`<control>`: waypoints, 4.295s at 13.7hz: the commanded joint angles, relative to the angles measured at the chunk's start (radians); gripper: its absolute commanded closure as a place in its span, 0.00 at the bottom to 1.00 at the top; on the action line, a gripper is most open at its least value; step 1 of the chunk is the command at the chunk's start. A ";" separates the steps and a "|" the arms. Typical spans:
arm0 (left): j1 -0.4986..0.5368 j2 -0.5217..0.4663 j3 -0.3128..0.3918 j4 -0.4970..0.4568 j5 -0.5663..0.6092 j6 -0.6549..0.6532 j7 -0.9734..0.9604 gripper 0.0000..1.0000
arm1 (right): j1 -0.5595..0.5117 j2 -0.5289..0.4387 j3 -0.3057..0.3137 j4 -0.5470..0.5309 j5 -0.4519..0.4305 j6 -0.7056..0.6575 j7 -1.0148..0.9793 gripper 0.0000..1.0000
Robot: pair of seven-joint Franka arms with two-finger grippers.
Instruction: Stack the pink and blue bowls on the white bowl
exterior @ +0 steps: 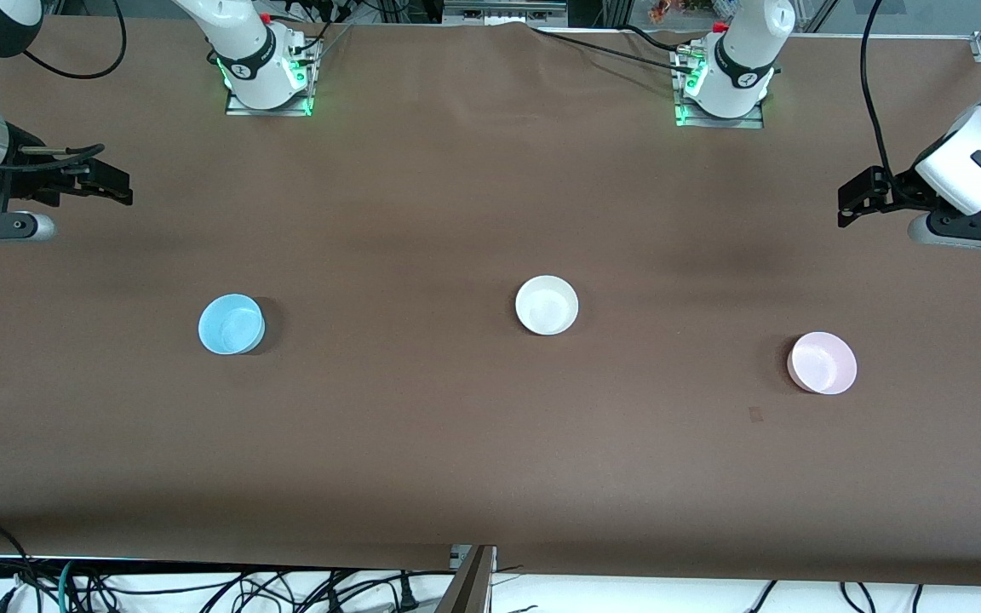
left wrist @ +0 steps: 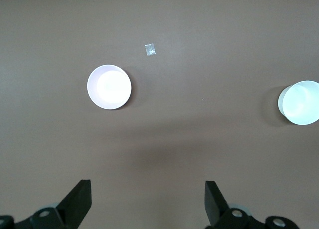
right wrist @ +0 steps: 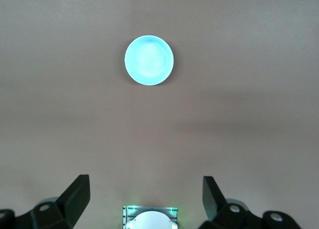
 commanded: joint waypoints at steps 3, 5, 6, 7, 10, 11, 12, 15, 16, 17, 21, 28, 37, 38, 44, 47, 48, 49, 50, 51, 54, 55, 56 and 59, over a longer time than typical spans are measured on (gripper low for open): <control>0.001 0.016 0.002 0.035 -0.013 -0.016 -0.008 0.00 | -0.011 -0.002 0.005 0.004 0.019 0.004 -0.004 0.00; 0.004 0.024 0.002 0.035 -0.011 -0.017 -0.002 0.00 | -0.015 -0.002 0.005 0.004 0.019 0.004 -0.004 0.00; 0.004 0.024 0.003 0.035 -0.011 -0.017 -0.008 0.00 | -0.011 -0.002 0.005 0.004 0.019 0.004 -0.004 0.00; 0.004 0.024 0.003 0.035 -0.011 -0.016 -0.011 0.00 | -0.011 -0.002 0.005 0.004 0.019 0.004 -0.004 0.00; 0.006 0.025 0.003 0.036 -0.010 -0.014 -0.013 0.00 | -0.015 0.003 0.005 0.004 0.019 0.004 -0.004 0.00; 0.006 0.025 0.003 0.036 -0.010 -0.014 -0.013 0.00 | -0.011 0.003 0.005 0.004 0.019 0.004 -0.003 0.00; 0.004 0.025 0.003 0.036 -0.011 -0.016 -0.014 0.00 | -0.011 0.003 0.005 0.004 0.019 0.004 -0.003 0.00; 0.010 0.025 0.005 0.035 -0.019 -0.016 -0.013 0.00 | -0.011 0.003 0.005 0.004 0.019 0.004 -0.003 0.00; 0.010 0.025 0.006 0.035 -0.017 -0.016 -0.013 0.00 | -0.011 0.003 0.005 0.004 0.019 0.004 -0.003 0.00; 0.010 0.027 0.005 0.035 -0.017 -0.016 -0.013 0.00 | -0.014 0.003 0.005 0.004 0.019 0.004 -0.003 0.00; 0.012 0.038 0.009 0.036 -0.013 -0.016 -0.013 0.00 | -0.015 0.004 0.004 0.004 0.019 0.004 -0.003 0.00; 0.029 0.083 0.012 0.067 -0.019 -0.016 -0.013 0.00 | -0.015 0.006 0.004 0.004 0.022 0.004 -0.004 0.00; 0.204 0.249 0.014 0.162 -0.010 0.064 0.274 0.00 | -0.015 0.007 0.002 0.004 0.020 0.004 -0.004 0.00; 0.208 0.269 0.014 0.162 -0.008 0.103 0.298 0.00 | -0.015 0.009 0.002 0.004 0.020 0.004 -0.004 0.00; 0.210 0.473 0.014 0.156 0.068 0.263 0.378 0.00 | -0.015 0.009 0.002 0.004 0.020 0.004 -0.004 0.00; 0.247 0.566 0.014 0.150 0.068 0.320 0.442 0.00 | -0.015 0.011 0.002 0.004 0.020 0.004 -0.004 0.00; 0.250 0.590 0.014 0.148 0.068 0.353 0.485 0.00 | -0.015 0.009 0.002 0.004 0.020 0.006 -0.004 0.00; 0.253 0.606 0.014 0.142 0.068 0.386 0.534 0.00 | -0.015 0.011 0.002 0.005 0.020 0.004 -0.004 0.00; 0.262 0.628 0.014 0.142 0.068 0.401 0.582 0.00 | -0.011 0.011 0.004 0.005 0.020 0.004 -0.004 0.00; 0.274 0.649 0.014 0.142 0.067 0.424 0.631 0.00 | -0.011 0.015 0.002 0.020 0.020 0.006 -0.004 0.00; 0.279 0.682 0.012 0.121 0.062 0.489 0.739 0.00 | -0.015 0.037 0.002 0.048 0.017 0.003 -0.010 0.00; 0.280 0.688 0.012 0.104 0.059 0.518 0.743 0.00 | -0.015 0.037 0.002 0.048 0.017 0.003 -0.010 0.00; 0.280 0.699 0.012 0.095 0.059 0.533 0.743 0.14 | -0.015 0.037 0.002 0.048 0.017 0.003 -0.009 0.00; 0.277 0.725 0.011 0.096 0.061 0.535 0.751 0.78 | -0.015 0.038 -0.001 0.048 0.017 0.004 -0.012 0.00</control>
